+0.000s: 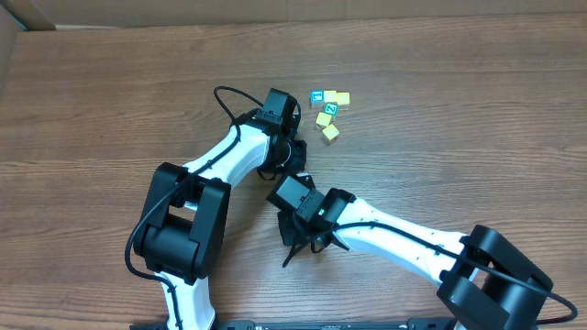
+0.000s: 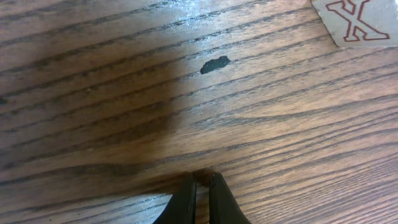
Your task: Flip 4 blocks
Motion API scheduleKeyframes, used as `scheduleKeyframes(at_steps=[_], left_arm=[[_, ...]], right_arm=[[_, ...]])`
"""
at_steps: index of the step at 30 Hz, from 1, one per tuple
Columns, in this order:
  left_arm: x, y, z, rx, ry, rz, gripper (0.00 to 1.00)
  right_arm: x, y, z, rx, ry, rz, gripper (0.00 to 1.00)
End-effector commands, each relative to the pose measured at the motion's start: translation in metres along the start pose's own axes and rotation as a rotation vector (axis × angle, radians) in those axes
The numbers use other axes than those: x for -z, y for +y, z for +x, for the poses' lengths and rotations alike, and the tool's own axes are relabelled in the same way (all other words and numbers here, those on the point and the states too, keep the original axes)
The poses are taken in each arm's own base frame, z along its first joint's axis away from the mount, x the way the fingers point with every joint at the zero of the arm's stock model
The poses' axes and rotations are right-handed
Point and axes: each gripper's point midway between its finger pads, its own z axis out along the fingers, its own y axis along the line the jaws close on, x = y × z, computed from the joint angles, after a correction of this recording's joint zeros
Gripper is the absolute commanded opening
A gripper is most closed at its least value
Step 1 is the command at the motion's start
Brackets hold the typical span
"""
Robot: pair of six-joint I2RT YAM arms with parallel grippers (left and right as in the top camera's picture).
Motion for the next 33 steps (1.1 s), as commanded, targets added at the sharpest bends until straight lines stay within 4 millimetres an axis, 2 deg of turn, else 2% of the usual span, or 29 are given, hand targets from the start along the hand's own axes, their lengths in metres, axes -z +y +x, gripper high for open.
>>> scheduleKeyframes(at_steps=[1, 5, 9, 14, 17, 20, 27, 33], left_arm=[[-0.015, 0.004, 0.015, -0.02, 0.053, -0.025, 0.04], [-0.015, 0.005, 0.016, -0.02, 0.057, -0.027, 0.04], [-0.015, 0.004, 0.016, -0.02, 0.056, -0.026, 0.04], [-0.015, 0.004, 0.016, -0.02, 0.056, -0.026, 0.04], [-0.015, 0.004, 0.016, -0.02, 0.057, -0.026, 0.04], [-0.015, 0.004, 0.016, -0.02, 0.057, -0.026, 0.04], [-0.015, 0.005, 0.016, -0.019, 0.058, -0.027, 0.04], [-0.015, 0.005, 0.017, -0.019, 0.06, -0.027, 0.04]], right_arm=[[0.008, -0.008, -0.009, 0.008, -0.034, 0.032, 0.04], [0.022, -0.01, -0.005, -0.167, 0.117, -0.074, 0.04], [0.028, -0.033, -0.004, -0.373, 0.22, -0.095, 0.04], [0.031, -0.041, 0.002, -0.424, 0.266, -0.09, 0.04], [0.026, -0.042, 0.013, -0.482, 0.289, -0.064, 0.04], [0.015, -0.053, 0.027, -0.599, 0.284, 0.016, 0.04], [0.009, -0.067, 0.022, -0.642, 0.209, 0.088, 0.04], [0.002, -0.063, 0.02, -0.716, 0.185, 0.063, 0.04]])
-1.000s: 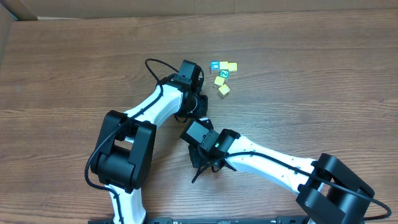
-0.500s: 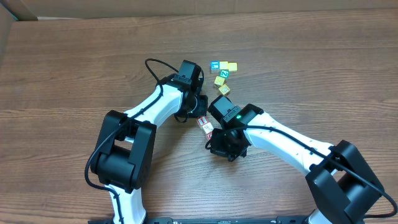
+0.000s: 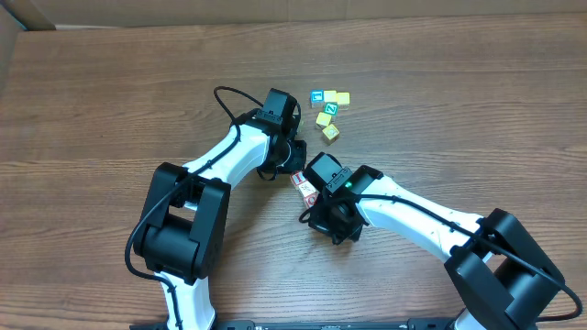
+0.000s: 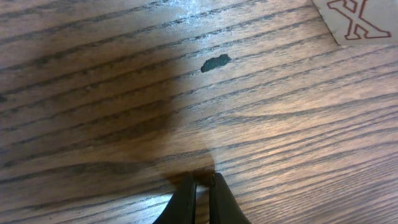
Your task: Flip 4 blocks
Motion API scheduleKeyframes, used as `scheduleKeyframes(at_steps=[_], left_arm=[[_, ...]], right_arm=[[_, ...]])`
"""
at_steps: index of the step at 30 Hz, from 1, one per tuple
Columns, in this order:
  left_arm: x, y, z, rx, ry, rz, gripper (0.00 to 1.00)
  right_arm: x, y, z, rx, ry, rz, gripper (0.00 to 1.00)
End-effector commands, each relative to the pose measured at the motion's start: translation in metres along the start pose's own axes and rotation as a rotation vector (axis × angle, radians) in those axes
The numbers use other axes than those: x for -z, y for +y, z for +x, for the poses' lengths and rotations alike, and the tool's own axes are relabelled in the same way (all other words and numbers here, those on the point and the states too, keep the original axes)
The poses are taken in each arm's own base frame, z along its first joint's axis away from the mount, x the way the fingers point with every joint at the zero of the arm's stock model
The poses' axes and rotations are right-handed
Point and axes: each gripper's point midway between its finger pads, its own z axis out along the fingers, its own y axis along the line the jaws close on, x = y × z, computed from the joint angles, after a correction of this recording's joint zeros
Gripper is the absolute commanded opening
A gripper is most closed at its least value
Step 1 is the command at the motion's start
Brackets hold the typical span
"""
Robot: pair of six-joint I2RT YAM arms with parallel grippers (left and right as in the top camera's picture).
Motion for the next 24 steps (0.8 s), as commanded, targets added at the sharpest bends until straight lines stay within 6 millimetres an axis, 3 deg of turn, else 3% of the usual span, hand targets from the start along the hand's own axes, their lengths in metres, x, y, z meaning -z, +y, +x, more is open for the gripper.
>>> scheduleKeyframes(at_steps=[1, 15, 24], left_arm=[[-0.015, 0.005, 0.016, -0.02, 0.057, -0.027, 0.04], [-0.015, 0.001, 0.017, -0.02, 0.062, -0.004, 0.04], [-0.015, 0.0, 0.017, -0.051, 0.065, 0.0, 0.04]], right_arm=[[0.0, -0.004, 0.001, -0.08, -0.026, 0.0, 0.04], [0.0, 0.014, -0.007, -0.065, -0.058, -0.075, 0.04], [0.0, 0.013, -0.003, -0.067, -0.037, -0.07, 0.04]])
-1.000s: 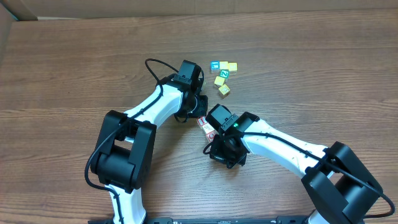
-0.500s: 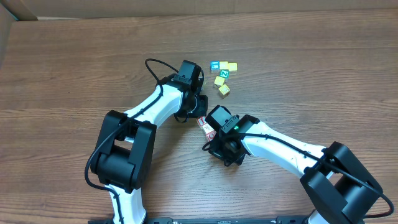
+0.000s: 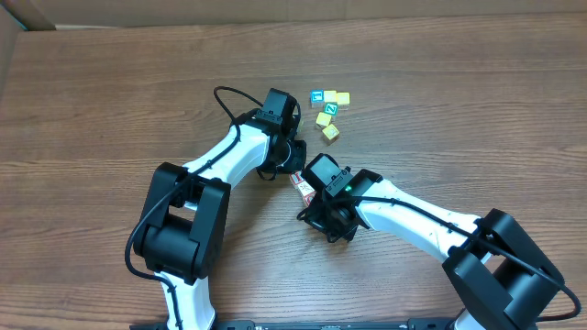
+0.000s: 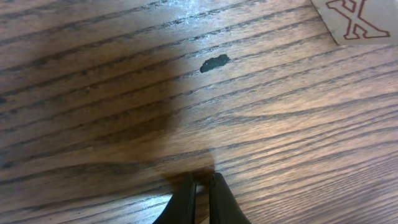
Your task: Flip 4 blocks
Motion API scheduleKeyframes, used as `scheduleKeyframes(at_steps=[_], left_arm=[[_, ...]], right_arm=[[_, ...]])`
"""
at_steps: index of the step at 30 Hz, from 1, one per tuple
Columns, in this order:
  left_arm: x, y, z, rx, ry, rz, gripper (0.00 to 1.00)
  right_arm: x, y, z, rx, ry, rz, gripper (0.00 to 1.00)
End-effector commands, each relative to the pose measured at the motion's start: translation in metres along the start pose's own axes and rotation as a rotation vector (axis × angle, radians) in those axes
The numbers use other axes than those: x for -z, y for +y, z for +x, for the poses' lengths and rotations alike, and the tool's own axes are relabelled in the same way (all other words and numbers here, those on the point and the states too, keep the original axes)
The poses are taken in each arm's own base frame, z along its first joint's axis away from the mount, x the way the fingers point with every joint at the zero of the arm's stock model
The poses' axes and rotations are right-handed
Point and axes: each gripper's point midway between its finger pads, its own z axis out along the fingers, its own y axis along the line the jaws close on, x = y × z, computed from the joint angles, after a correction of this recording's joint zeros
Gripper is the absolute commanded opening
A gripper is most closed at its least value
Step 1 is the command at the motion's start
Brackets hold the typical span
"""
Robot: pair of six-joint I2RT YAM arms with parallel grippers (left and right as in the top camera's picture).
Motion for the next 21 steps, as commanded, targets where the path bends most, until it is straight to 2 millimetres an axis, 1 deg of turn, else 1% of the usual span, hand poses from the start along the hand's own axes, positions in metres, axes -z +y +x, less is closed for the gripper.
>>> scheduleKeyframes(at_steps=[1, 5, 10, 15, 19, 21], left_arm=[[-0.015, 0.0, 0.018, -0.053, 0.066, -0.003, 0.04], [-0.016, -0.005, 0.02, -0.1, 0.069, 0.0, 0.04], [-0.018, -0.016, 0.024, -0.159, 0.076, 0.006, 0.04], [-0.02, -0.025, 0.028, -0.184, 0.082, 0.009, 0.04], [-0.02, -0.026, 0.029, -0.187, 0.084, 0.01, 0.04], [-0.02, -0.026, 0.029, -0.187, 0.084, 0.01, 0.04]], right_arm=[[0.005, 0.003, 0.003, 0.001, 0.0, -0.02, 0.04], [0.005, 0.004, 0.006, 0.001, 0.021, -0.027, 0.04], [0.005, 0.004, 0.011, -0.025, 0.043, -0.026, 0.04], [0.003, 0.005, 0.019, -0.019, 0.049, -0.021, 0.04], [0.002, 0.008, 0.027, 0.0, 0.053, -0.022, 0.04], [0.002, 0.008, 0.027, 0.005, 0.047, -0.019, 0.04]])
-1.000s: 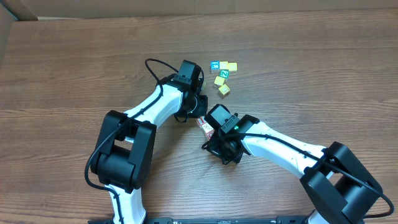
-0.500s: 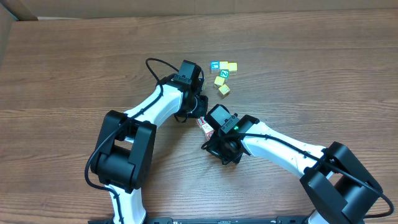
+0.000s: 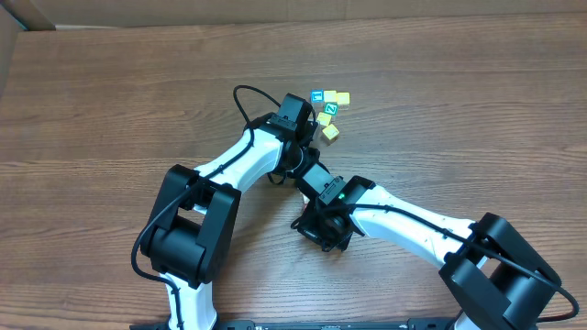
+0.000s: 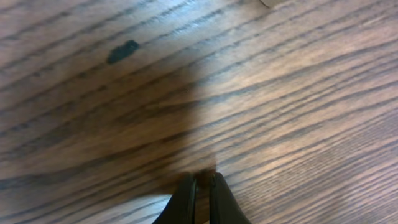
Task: Flip 4 blocks
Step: 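Raise both grippers away from the block column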
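Note:
A cluster of small blocks lies at the back of the table: a blue one, two yellow ones, a green-faced one and another yellow one. My left gripper is shut on nothing, just above bare wood; in the overhead view its wrist sits close to the left of the cluster. A pale block corner shows at the top edge of the left wrist view. My right gripper hangs over the table middle, and its jaws cannot be made out.
The wooden table has a small dark mark near the left gripper. The two arms cross closely at the table's middle, the right arm's wrist right under the left arm's gripper end.
My left wrist has moved right and back, closer to the block cluster. The red-X block has left the left wrist view but for a corner, and in the overhead view it is now hidden by the right arm.
The left gripper stayed shut over bare wood through all the earlier moments, the red-X block at its view's top right. The right gripper went from the front middle up beside the red-X block and stayed there. Now the left wrist sits nearer the cluster.

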Motion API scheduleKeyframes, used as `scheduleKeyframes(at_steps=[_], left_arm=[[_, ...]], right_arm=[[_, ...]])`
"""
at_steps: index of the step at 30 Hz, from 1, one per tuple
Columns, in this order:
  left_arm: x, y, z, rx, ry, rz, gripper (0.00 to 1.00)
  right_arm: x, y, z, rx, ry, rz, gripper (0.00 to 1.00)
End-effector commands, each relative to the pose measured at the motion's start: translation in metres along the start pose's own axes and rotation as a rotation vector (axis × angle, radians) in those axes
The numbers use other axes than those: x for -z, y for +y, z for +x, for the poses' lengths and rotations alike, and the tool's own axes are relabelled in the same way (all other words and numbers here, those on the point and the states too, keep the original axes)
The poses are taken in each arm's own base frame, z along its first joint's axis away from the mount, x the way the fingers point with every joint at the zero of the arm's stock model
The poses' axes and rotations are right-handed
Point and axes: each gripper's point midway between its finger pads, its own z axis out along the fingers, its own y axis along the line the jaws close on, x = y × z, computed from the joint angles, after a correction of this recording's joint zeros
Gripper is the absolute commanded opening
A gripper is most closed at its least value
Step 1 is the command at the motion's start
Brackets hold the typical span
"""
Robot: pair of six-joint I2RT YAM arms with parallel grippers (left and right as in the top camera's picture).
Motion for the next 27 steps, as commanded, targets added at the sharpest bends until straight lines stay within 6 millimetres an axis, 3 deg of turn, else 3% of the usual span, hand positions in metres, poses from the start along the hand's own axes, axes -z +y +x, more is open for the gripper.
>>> scheduleKeyframes(at_steps=[1, 5, 9, 15, 18, 22, 27], left_arm=[[-0.015, -0.003, 0.018, -0.024, 0.069, 0.008, 0.04], [-0.014, -0.003, 0.015, -0.016, 0.062, 0.008, 0.04], [0.001, 0.002, 0.0, 0.038, 0.026, 0.002, 0.04], [0.059, 0.013, -0.042, 0.151, -0.1, -0.011, 0.04], [0.086, 0.022, -0.051, 0.197, -0.149, -0.035, 0.04], [0.094, 0.038, -0.031, 0.318, -0.086, -0.102, 0.04], [0.065, 0.041, 0.012, 0.39, 0.057, -0.144, 0.04]], right_arm=[[0.005, 0.003, -0.001, 0.0, -0.029, -0.016, 0.04], [0.005, 0.002, -0.002, 0.017, -0.033, -0.008, 0.04], [0.017, 0.002, -0.005, 0.087, -0.042, -0.01, 0.04], [0.073, 0.007, -0.035, 0.162, -0.159, -0.036, 0.04], [0.088, 0.008, -0.047, 0.207, -0.183, -0.068, 0.04], [0.093, 0.004, -0.063, 0.285, -0.213, -0.059, 0.05], [0.097, 0.012, -0.08, 0.35, -0.266, -0.092, 0.04]])
